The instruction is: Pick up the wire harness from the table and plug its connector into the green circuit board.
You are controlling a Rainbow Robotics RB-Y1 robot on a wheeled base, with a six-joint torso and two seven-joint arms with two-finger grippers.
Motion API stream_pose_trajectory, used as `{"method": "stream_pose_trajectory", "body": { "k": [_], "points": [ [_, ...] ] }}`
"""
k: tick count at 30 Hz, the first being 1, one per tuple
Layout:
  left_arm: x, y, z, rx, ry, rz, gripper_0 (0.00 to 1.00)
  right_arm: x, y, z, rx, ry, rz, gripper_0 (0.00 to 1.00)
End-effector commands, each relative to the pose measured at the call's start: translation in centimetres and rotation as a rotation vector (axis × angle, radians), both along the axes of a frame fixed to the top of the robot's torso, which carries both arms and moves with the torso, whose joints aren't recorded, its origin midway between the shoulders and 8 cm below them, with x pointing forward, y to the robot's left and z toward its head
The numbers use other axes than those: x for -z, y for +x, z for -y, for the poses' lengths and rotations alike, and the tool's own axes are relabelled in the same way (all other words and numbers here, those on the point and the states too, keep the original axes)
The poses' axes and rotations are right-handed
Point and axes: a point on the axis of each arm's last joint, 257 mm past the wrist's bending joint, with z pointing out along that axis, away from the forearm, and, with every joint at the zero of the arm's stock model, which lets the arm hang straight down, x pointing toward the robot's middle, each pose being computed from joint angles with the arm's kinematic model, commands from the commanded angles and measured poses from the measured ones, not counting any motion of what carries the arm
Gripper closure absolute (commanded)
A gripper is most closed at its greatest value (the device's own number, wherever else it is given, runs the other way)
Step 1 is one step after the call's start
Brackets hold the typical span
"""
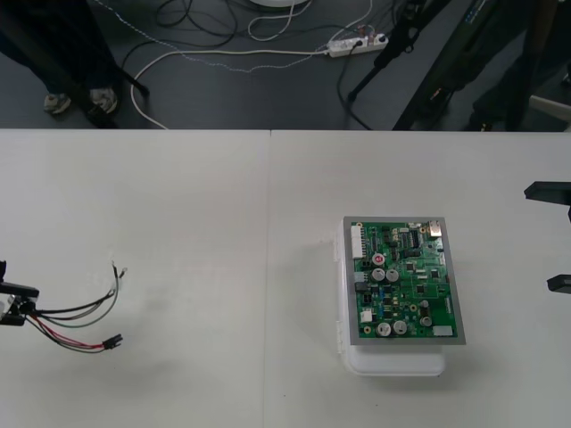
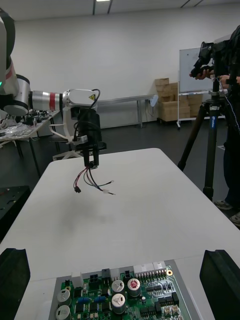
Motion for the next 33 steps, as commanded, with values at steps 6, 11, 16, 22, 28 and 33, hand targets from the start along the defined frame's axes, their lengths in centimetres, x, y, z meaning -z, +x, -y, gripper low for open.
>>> {"method": "stream_pose_trajectory", "body": {
  "k": [6,11,16,22,28,33],
  "points": [
    [-6.8,2.7,1.7,-0.040,-0.037,-0.007,1.00,-1.0,-0.1,1.1,0.011,-0.045,0.128,0.00],
    [-8.6,2.8,3.2,-0.062,-0.081,-0.057,1.00,-1.0,-0.1,1.1,0.011,-0.044,0.120,0.00],
    [-10.5,3.4,4.5,-0.090,-0.129,-0.083,1.00,-1.0,-0.1,1.1,0.010,-0.044,0.115,0.00],
    [-14.1,5.4,6.4,-0.145,-0.195,-0.078,1.00,-1.0,-0.1,1.1,0.012,-0.043,0.109,0.00],
    [-16.1,5.6,8.8,-0.153,-0.271,-0.124,1.00,-1.0,-0.1,1.1,0.012,-0.043,0.108,0.00],
    [-17.7,5.2,11.0,-0.149,-0.345,-0.178,1.00,-1.1,0.0,1.2,0.014,-0.042,0.112,0.00]
  ]
}}
